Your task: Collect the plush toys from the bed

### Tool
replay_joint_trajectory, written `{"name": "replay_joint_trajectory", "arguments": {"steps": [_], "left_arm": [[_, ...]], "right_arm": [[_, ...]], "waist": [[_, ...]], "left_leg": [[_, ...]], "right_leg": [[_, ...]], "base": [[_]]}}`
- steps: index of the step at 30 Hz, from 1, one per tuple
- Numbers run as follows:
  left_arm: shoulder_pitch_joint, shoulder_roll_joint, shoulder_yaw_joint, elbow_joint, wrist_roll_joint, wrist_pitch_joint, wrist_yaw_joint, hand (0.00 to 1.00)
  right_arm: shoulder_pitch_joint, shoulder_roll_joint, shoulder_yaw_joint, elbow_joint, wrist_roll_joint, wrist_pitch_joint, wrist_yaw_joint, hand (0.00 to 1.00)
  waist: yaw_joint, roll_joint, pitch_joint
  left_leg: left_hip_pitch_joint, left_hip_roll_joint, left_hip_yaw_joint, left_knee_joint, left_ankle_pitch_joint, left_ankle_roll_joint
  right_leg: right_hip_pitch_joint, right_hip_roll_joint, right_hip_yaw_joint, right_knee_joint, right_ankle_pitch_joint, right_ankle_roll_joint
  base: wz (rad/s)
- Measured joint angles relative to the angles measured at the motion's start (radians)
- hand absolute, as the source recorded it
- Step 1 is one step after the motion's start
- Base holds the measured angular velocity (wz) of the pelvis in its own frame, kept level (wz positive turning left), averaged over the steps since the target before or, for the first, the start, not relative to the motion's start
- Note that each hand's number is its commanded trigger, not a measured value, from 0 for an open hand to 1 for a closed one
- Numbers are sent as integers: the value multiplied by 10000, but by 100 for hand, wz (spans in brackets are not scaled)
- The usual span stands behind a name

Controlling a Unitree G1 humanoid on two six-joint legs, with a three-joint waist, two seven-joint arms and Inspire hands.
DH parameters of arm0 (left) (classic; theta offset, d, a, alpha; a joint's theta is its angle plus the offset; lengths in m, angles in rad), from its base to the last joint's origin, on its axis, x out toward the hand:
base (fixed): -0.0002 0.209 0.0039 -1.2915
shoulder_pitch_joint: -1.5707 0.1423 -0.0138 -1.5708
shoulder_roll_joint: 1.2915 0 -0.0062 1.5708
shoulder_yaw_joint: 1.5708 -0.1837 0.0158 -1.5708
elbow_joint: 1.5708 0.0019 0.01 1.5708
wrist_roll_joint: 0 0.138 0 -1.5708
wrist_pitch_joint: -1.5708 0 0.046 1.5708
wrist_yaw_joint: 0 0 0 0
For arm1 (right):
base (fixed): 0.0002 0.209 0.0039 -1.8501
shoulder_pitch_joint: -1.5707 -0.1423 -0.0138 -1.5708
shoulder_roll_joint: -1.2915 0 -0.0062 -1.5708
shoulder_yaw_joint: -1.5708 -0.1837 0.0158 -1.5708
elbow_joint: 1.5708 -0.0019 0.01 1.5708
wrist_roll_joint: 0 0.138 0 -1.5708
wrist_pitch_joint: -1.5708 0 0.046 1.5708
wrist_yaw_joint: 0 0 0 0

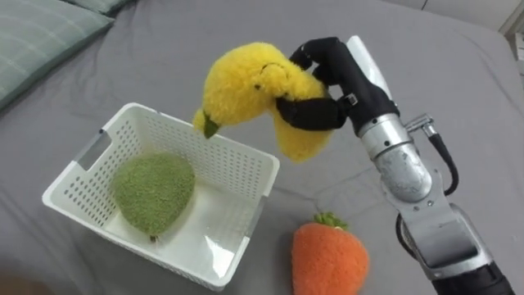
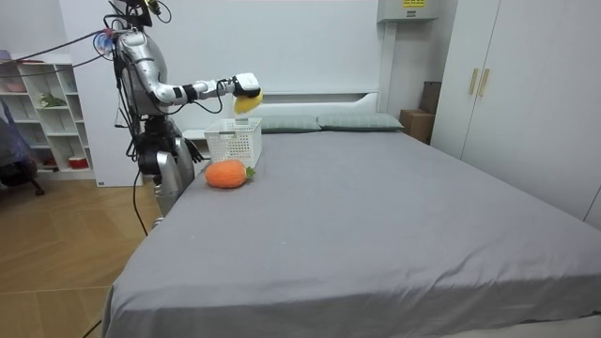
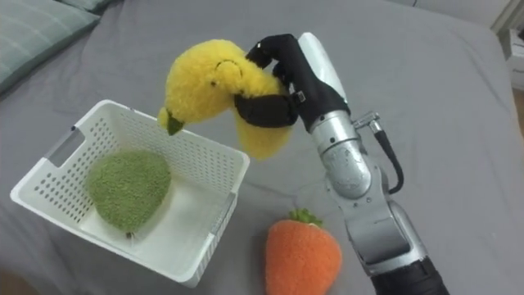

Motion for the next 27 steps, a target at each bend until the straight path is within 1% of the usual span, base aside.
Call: {"name": "replay_joint_trajectory", "arguments": {"steps": [2,3,4,5,6,7,11,16,19,27], "left_arm": [[-48,-43,1,-66,25,7,-77,0],[-64,-87,-3,-66,37,38,-105,0],[-73,-131,-4,-65,40,130,-124,0],[-75,-149,-5,-64,43,177,-133,0],[-67,-168,-8,-62,45,222,-135,0],[-43,-174,-7,-61,45,244,-134,0],[-3,-174,-7,-39,33,348,-131,0],[-4,-176,-4,-10,39,358,-129,0],[-9,-177,-1,-11,148,360,-129,0],[-45,-197,-1,-11,242,361,-130,0]], "right_arm": [[0,106,206,11,-37,129,147,100],[-4,144,330,10,-38,145,235,91],[-4,156,427,9,-39,165,318,61],[-4,163,462,10,-56,185,383,50],[-4,195,475,17,-98,276,519,16],[-6,243,473,48,-116,356,608,0],[-28,509,472,306,-147,369,679,0],[-29,560,525,580,-131,377,688,0],[-29,561,614,587,-145,383,757,0],[-30,558,634,588,-175,383,757,0]], "waist": [[119,1,0],[200,1,0],[260,1,1],[306,4,3],[348,5,4],[391,10,8],[576,24,20],[681,12,36],[700,-16,94],[754,-33,92]], "left_leg": [[-15,-12,-25,8,0,1],[-41,-30,-84,28,1,3],[-54,-41,-122,41,2,6],[-54,-49,-142,41,3,8],[-55,-63,-192,43,6,13],[-56,-76,-243,48,10,19],[-69,-84,-264,55,11,19],[-111,-95,-306,24,10,20],[-114,-94,-305,50,10,20],[-128,-100,-318,39,9,22]], "right_leg": [[0,-4,-51,-2,-4,6],[4,-21,-164,-2,-8,14],[9,-34,-231,0,-11,19],[12,-36,-226,2,-12,20],[24,-41,-233,3,-13,22],[40,-47,-239,4,-19,30],[42,-52,-277,3,-30,45],[13,-61,-331,3,-31,48],[0,-86,-348,1,-32,49],[-5,-84,-404,1,-32,49]], "base": [[4],[12],[10],[7],[8],[8],[2],[2],[0],[0]]}}
